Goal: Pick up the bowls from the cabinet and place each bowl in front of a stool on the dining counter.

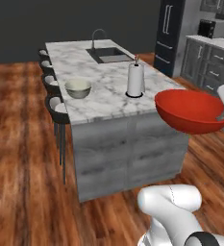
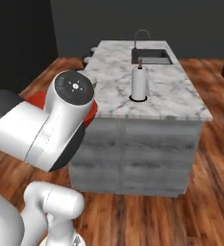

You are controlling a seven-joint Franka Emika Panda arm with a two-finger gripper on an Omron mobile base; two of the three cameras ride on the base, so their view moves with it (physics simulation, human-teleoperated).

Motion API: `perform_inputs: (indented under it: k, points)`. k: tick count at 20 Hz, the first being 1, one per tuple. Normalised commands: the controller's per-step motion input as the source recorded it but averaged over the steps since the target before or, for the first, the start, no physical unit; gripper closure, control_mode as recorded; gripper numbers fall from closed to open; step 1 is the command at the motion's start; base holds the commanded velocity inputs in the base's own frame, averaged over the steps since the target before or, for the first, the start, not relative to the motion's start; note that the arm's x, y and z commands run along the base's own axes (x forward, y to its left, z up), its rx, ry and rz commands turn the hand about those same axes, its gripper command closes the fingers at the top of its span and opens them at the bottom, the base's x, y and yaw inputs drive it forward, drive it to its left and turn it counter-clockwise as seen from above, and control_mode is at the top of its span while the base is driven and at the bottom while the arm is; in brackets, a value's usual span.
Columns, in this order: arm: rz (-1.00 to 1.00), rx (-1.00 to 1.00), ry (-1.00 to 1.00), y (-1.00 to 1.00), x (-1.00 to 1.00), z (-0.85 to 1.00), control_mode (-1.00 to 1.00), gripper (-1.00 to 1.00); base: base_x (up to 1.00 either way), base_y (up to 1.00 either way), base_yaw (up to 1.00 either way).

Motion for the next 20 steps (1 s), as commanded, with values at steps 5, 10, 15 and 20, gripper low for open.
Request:
perform_inputs:
  k: [5, 10, 15, 20]
  points:
    - [0.0, 0.0, 0.0, 0.0, 0.0, 0.0, 1.0, 1.0, 0.3, 1.0, -0.2]
    - [0.0, 0.0, 0.0, 0.0, 0.0, 0.0, 1.0, 1.0, 0.33, 1.0, -0.37]
    - [0.0, 0.0, 0.0, 0.0, 0.0, 0.0, 1.0, 1.0, 0.08, 1.0, -0.44]
    - [0.0, 0.0, 0.0, 0.0, 0.0, 0.0, 1.0, 1.0, 0.01, 1.0, -0.54]
